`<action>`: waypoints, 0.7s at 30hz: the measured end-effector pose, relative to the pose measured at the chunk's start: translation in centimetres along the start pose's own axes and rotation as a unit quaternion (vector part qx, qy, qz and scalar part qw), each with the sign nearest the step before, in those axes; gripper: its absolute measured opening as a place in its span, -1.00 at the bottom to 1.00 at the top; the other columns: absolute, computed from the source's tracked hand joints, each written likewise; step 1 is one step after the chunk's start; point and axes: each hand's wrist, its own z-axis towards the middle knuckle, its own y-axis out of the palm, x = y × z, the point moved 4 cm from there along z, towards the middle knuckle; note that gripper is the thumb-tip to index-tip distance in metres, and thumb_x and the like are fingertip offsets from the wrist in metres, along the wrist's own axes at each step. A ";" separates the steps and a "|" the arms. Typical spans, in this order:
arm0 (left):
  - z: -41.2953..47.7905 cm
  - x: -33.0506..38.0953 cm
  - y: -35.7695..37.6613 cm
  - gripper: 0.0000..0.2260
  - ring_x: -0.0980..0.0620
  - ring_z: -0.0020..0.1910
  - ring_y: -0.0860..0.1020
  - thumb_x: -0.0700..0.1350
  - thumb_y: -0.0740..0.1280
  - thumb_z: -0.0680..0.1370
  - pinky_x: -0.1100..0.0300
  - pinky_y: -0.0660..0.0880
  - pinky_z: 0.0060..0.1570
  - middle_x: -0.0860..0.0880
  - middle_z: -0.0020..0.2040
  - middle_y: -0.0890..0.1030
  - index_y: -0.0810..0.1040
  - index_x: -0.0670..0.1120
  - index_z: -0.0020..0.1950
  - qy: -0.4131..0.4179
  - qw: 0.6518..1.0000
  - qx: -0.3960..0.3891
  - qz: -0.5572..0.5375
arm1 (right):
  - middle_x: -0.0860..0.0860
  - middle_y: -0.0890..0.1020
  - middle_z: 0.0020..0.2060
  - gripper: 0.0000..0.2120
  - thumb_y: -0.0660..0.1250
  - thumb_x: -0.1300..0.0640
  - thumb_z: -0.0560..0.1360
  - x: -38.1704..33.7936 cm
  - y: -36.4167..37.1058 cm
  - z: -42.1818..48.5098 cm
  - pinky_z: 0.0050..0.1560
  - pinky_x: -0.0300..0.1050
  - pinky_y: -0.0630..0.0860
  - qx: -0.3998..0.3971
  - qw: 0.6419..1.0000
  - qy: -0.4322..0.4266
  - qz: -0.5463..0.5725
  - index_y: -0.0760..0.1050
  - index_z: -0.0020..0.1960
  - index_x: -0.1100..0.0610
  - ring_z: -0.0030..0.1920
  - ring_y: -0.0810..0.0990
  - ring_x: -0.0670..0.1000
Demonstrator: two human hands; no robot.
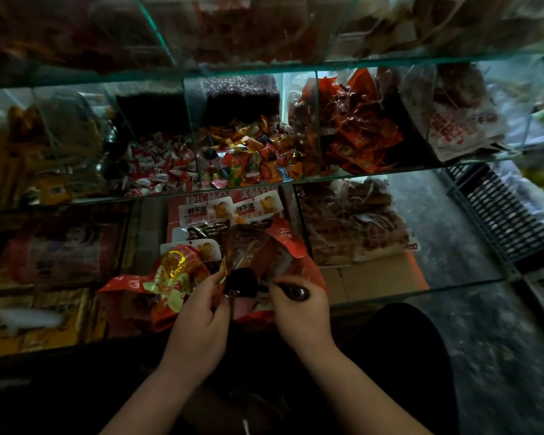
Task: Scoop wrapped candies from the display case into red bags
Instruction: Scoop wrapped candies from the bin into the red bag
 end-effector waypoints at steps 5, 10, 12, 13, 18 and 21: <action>-0.1 0.2 -0.1 -0.65 0.41 0.18 0.51 -0.12 0.27 0.67 0.47 0.42 0.03 0.45 0.16 0.54 0.44 0.36 0.26 0.003 1.000 0.000 0.005 | -0.10 0.71 -0.35 -0.74 0.45 0.28 0.47 -0.4 0.3 -0.1 -0.27 -0.35 0.53 0.027 0.999 -0.021 0.007 0.66 -0.33 0.01 -0.29 0.67 -0.17; -0.3 0.3 0.8 -0.65 0.45 0.14 0.50 -0.14 0.27 0.67 0.52 0.41 -0.05 0.48 0.12 0.55 0.46 0.37 0.21 -0.012 1.000 -0.007 -0.003 | -0.09 0.53 -0.52 -0.68 0.39 0.26 0.45 -1.7 0.2 1.6 -0.39 -0.24 0.43 0.043 0.999 -0.001 0.002 0.48 -0.46 0.11 -0.47 0.49 -0.14; -0.1 0.1 0.6 -0.68 0.50 0.16 0.46 -0.09 0.26 0.68 0.50 0.39 -0.04 0.47 0.12 0.55 0.45 0.32 0.30 -0.022 1.000 0.005 -0.002 | -0.06 0.53 -0.53 -0.67 0.39 0.26 0.46 -1.7 -0.1 1.4 -0.43 -0.21 0.43 0.042 0.999 0.006 0.022 0.48 -0.47 0.10 -0.48 0.50 -0.11; 0.1 -0.1 0.5 -0.69 0.49 0.17 0.46 -0.09 0.26 0.68 0.50 0.39 -0.01 0.43 0.12 0.56 0.46 0.26 0.35 -0.023 1.000 0.011 -0.005 | -0.04 0.57 -0.51 -0.70 0.40 0.25 0.46 -1.5 -0.3 1.1 -0.44 -0.24 0.45 0.046 0.998 0.008 0.039 0.53 -0.44 0.09 -0.46 0.55 -0.11; 0.6 -0.2 -0.1 -0.76 0.36 0.12 0.53 -0.12 0.27 0.66 0.48 0.39 -0.03 0.35 0.07 0.60 0.54 0.21 0.21 -0.015 0.999 0.037 -0.006 | 0.11 0.76 -0.21 -0.93 0.46 0.13 0.40 -1.1 -2.2 -0.2 -0.08 0.06 0.72 0.055 0.983 0.043 0.173 0.72 -0.15 0.07 -0.11 0.77 0.13; 1.1 0.5 -0.6 -0.71 0.35 -0.12 0.54 -0.12 0.29 0.66 0.39 0.38 -0.24 0.33 -0.11 0.59 0.51 0.32 -0.05 -0.005 0.999 0.050 -0.002 | 0.21 0.75 -0.22 -0.95 0.46 0.15 0.42 -2.2 -3.9 -0.7 -0.22 0.07 0.70 0.068 0.968 0.042 0.239 0.71 -0.16 0.11 -0.17 0.78 0.23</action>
